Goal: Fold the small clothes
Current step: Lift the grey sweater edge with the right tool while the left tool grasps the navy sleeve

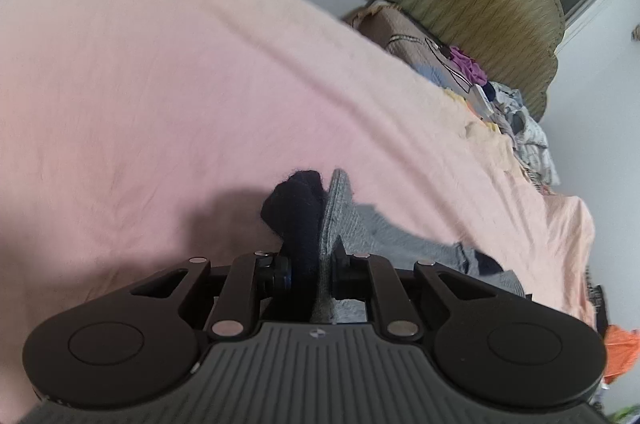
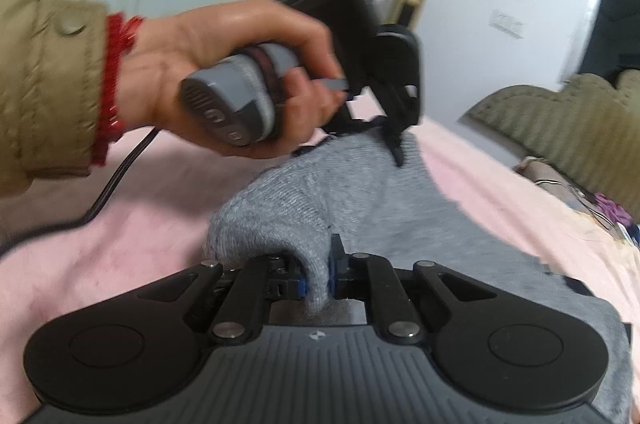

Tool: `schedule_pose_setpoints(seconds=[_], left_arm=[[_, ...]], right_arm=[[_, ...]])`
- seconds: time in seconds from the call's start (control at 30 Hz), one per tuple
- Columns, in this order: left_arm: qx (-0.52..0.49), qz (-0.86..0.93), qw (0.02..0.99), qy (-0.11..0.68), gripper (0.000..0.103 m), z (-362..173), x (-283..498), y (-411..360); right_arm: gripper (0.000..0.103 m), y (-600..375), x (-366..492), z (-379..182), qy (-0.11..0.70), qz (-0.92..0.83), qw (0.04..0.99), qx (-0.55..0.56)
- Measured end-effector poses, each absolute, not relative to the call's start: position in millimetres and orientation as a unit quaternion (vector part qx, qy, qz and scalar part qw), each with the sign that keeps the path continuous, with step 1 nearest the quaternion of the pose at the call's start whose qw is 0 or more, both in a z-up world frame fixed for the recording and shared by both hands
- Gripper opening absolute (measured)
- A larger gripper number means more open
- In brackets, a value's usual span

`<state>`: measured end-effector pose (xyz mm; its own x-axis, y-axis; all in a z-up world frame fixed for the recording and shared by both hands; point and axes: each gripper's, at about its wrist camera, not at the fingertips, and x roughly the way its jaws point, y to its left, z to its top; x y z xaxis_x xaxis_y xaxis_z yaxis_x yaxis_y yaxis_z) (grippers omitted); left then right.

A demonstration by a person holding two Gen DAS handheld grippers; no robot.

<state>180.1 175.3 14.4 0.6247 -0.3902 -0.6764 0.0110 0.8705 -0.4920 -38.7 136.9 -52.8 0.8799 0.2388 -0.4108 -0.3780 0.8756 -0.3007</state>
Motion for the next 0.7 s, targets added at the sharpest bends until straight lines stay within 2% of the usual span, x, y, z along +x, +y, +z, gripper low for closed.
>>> schedule_pose_setpoints(seconds=[0.3, 0.47, 0.7], left_arm=[[-0.142, -0.125, 0.897, 0.399, 0.016, 89, 175, 66], [-0.101, -0.139, 0.900, 0.400, 0.016, 93, 182, -4], [-0.048, -0.166, 0.891, 0.419, 0.016, 68, 195, -95]], right_arm=[[0.010, 36, -66, -19, 0.148, 0.086, 0.981, -0.094], [0.010, -18, -81, -17, 0.146, 0.031, 0.987, -0.055], [0.010, -76, -90, -34, 0.173, -0.015, 0.985, 0.007]])
